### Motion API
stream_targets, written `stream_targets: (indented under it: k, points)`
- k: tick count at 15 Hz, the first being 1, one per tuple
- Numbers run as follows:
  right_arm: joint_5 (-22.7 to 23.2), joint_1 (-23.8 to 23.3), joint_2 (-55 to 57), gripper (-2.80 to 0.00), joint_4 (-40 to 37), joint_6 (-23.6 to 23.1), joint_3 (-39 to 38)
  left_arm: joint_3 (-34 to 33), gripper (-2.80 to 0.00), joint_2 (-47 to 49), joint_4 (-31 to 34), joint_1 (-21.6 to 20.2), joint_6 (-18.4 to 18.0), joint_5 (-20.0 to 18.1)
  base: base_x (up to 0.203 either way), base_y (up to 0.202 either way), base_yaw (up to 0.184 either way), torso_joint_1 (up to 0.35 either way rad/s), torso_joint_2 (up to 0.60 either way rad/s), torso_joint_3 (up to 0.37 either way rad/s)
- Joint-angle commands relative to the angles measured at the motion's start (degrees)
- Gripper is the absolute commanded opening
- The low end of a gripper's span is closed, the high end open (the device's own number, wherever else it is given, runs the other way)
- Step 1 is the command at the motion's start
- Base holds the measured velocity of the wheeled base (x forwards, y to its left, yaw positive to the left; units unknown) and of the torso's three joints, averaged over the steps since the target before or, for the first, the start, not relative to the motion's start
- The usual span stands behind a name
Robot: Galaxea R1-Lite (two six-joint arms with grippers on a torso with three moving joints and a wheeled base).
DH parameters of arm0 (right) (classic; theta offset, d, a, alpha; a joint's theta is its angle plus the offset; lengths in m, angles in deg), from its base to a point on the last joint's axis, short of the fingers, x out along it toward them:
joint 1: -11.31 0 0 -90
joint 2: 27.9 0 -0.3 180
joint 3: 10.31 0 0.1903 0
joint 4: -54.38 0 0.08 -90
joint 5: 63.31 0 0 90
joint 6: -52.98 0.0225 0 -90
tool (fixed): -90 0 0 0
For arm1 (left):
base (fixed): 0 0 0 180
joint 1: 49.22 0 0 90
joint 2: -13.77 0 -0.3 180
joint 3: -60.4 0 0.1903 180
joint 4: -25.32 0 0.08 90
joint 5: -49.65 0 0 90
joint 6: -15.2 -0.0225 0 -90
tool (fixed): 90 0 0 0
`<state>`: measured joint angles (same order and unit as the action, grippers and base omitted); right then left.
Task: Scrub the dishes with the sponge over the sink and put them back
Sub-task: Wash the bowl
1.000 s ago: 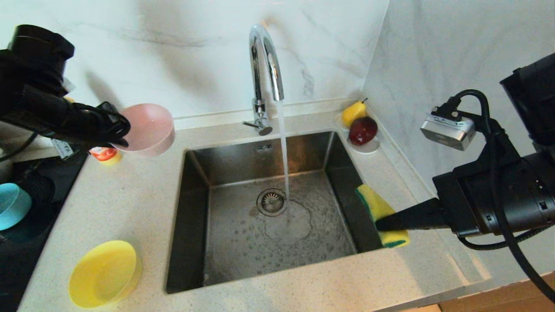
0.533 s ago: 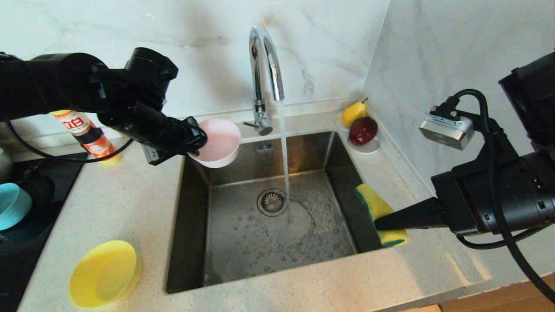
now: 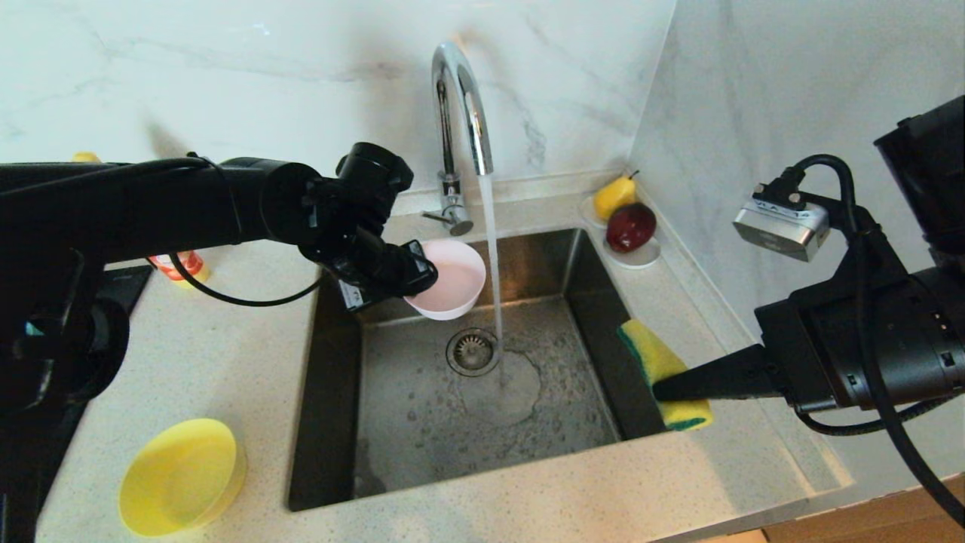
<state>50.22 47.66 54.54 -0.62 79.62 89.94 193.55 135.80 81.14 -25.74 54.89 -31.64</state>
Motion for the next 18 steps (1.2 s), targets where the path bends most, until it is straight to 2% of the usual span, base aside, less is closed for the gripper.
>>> stream_targets:
  k: [1,10,18]
  points:
    - [0.2,0.21,-0.7,-2.8,-0.09,0.16,-0.06,0.0,-2.8,2.16,-1.23,1.46,0.72,0.08,0.0,0.0,0.0,0.0,0.0,0.0]
    - [0.2,0.56,-2.77,-2.8,-0.18,0.15,-0.72,0.0,-2.8,5.49,-6.46,3.69,1.07,0.08,0.0,0.0,0.0,0.0,0.0,0.0]
    - [0.2,0.49,-3.43,-2.8,-0.1,0.16,-1.38,-0.62,-2.8,5.86,-5.65,5.87,3.98,0.08,0.0,0.0,0.0,0.0,0.0,0.0]
